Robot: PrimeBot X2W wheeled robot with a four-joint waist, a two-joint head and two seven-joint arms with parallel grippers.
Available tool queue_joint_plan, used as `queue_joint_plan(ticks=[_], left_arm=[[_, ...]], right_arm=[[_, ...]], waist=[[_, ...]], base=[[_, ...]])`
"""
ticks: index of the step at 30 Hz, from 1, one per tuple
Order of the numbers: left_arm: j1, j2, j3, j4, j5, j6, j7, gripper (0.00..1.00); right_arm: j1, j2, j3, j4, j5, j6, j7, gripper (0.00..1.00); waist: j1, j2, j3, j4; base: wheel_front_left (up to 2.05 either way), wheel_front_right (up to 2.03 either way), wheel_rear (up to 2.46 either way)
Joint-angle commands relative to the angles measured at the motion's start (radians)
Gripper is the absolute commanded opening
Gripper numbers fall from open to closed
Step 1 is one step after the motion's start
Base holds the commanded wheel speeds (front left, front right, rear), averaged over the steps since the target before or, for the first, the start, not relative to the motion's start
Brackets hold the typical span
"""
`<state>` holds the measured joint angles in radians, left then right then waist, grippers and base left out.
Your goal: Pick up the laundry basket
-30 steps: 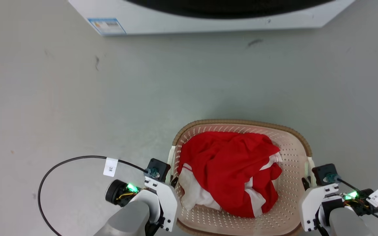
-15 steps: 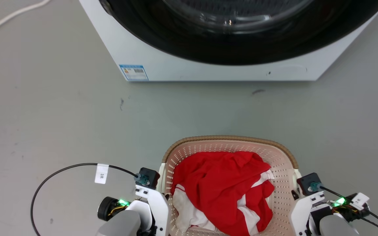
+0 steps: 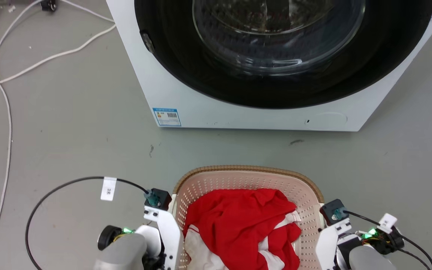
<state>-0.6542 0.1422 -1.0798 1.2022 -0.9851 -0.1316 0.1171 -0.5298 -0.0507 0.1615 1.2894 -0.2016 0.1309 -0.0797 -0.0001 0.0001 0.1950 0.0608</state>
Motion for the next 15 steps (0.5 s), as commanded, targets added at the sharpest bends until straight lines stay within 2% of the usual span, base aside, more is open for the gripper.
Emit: queue_joint_plan(ticks=[1,9,15], left_arm=[[-0.027,0.009,-0.006,-0.006,-0.001,0.003,0.012,0.00],[-0.055,0.042,-0.043,-0.029,-0.035,0.003,0.112,0.00],[-0.021,0.051,-0.061,-0.045,-0.085,0.003,0.198,0.00]], right_arm=[[-0.013,0.001,0.032,-0.003,0.018,0.000,0.007,0.00],[-0.018,0.001,0.263,-0.052,0.258,0.001,0.162,0.00],[-0.012,0.004,0.390,-0.074,0.378,0.001,0.252,0.00]], waist=[[0.0001,-0.0001,-0.020,-0.005],[0.0001,-0.0001,-0.092,-0.024],[0.0001,-0.0001,-0.153,-0.038]], base=[[0.00,0.00,0.00],[0.00,0.00,0.00],[0.00,0.00,0.00]])
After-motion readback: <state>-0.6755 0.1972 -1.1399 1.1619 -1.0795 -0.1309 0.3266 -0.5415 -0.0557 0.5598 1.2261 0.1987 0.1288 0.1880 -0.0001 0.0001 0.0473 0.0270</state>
